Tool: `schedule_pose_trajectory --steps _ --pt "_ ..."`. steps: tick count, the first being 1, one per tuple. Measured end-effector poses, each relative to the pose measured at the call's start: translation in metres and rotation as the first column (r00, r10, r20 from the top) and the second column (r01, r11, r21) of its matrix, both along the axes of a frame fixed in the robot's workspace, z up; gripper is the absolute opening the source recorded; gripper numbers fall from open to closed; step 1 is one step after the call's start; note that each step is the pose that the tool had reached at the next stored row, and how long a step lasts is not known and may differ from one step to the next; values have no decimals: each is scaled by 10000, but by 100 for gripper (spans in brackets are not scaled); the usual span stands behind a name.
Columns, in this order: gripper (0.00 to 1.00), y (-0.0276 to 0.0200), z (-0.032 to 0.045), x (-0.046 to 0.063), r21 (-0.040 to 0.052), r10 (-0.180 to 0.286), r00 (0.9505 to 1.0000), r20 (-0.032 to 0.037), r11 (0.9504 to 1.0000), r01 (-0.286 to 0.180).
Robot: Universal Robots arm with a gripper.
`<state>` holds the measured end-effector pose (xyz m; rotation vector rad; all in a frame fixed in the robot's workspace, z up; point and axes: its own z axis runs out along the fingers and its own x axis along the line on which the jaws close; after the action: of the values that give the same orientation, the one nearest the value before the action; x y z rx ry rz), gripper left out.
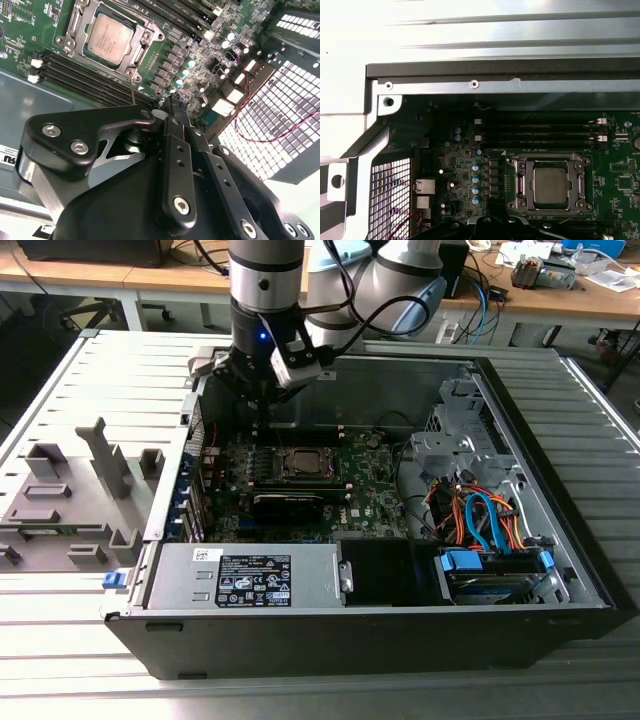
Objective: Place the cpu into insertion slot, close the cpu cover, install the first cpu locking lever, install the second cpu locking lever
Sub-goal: 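Install the first cpu locking lever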
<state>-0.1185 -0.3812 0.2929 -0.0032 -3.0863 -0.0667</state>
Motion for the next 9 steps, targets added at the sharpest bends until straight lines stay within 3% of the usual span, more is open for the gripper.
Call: schedule_pose_trajectory --steps 9 --pt "11 0 -4 -26 -1 -1 10000 0 10000 1"
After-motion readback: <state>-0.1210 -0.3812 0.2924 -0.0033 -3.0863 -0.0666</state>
